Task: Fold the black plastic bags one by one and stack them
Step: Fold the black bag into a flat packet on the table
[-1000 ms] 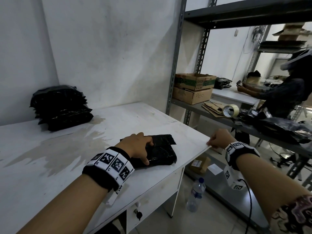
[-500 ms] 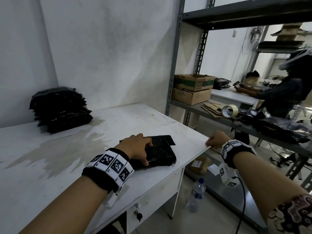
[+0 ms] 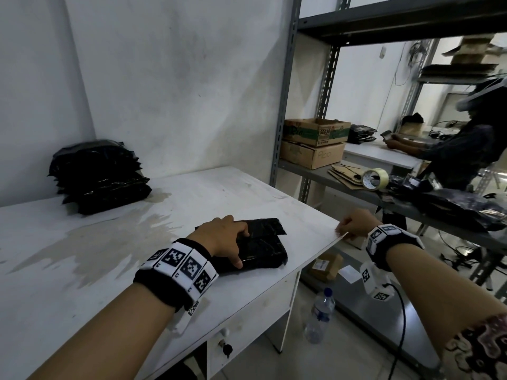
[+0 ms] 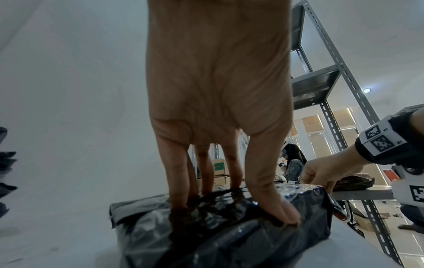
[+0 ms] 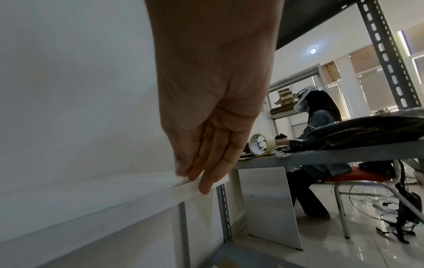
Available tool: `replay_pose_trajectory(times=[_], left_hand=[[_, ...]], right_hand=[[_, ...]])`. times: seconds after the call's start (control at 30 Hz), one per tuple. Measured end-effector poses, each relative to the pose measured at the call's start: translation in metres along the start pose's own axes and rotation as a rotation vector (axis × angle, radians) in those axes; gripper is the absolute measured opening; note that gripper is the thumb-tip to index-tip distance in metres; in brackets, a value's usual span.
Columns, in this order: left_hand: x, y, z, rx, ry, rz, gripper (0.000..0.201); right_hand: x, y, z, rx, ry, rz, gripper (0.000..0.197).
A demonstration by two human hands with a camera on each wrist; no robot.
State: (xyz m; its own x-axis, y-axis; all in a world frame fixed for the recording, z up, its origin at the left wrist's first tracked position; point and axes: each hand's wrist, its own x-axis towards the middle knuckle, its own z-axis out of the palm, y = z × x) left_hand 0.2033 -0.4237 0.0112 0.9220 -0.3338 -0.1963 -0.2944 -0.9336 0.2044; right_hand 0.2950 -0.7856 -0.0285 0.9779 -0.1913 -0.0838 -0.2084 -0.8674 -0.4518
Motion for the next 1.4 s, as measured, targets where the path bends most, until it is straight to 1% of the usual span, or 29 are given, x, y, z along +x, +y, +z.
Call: replay_pose_trajectory(times=[0.07,0.1,0.17,0.23,0.37,0.5,0.67,0.83,1.0,1.1,1.17,1.3,1.4], left_hand=[[0.0,0.001,0.0,0.003,-0.001,0.0,0.069],[0.0,0.001,-0.001,0.006,-0.001,-0.001,0.07],[-0.001,0.001,0.0,0.008,0.0,-0.002,0.07],[-0.002,0.001,0.0,0.008,0.003,0.0,0.07],[-0.003,0.001,0.0,0.009,0.006,0.005,0.07],[-0.003,0.001,0.0,0.006,0.004,0.007,0.07],[-0.003,0.001,0.0,0.002,0.002,0.006,0.07],[-0.004,0.001,0.0,0.004,0.005,0.009,0.069],[-0.002,0.0,0.001,0.008,0.003,0.01,0.07],[-0.001,0.0,0.001,0.01,0.001,0.006,0.07],[0.0,0.0,0.0,0.01,0.001,0.005,0.07],[-0.001,0.0,0.001,0.015,0.004,0.004,0.071],[-0.002,0.0,0.001,0.014,0.008,0.003,0.071]], right_hand=[[-0.003,-0.001,-0.001,0.071,0.055,0.021,0.013],[-0.004,-0.001,-0.001,0.058,0.07,0.012,0.014],[-0.006,-0.001,0.001,-0.015,0.049,-0.036,0.016],[-0.01,-0.002,0.002,-0.036,0.027,-0.052,0.019],[-0.009,-0.004,0.0,-0.01,0.033,-0.021,0.014],[-0.005,-0.002,0.002,0.005,0.067,0.056,0.016],[-0.001,-0.006,0.005,-0.049,0.047,0.095,0.025],[-0.005,-0.015,0.012,-0.143,-0.01,0.09,0.034],[-0.004,-0.01,0.013,-0.085,-0.018,0.134,0.032],[-0.003,-0.006,0.007,0.009,-0.017,0.14,0.023],[-0.004,-0.004,0.002,0.068,0.01,0.129,0.017],[-0.007,-0.002,0.003,0.158,0.076,0.112,0.022],[-0.008,0.001,0.005,0.107,0.107,0.033,0.023]])
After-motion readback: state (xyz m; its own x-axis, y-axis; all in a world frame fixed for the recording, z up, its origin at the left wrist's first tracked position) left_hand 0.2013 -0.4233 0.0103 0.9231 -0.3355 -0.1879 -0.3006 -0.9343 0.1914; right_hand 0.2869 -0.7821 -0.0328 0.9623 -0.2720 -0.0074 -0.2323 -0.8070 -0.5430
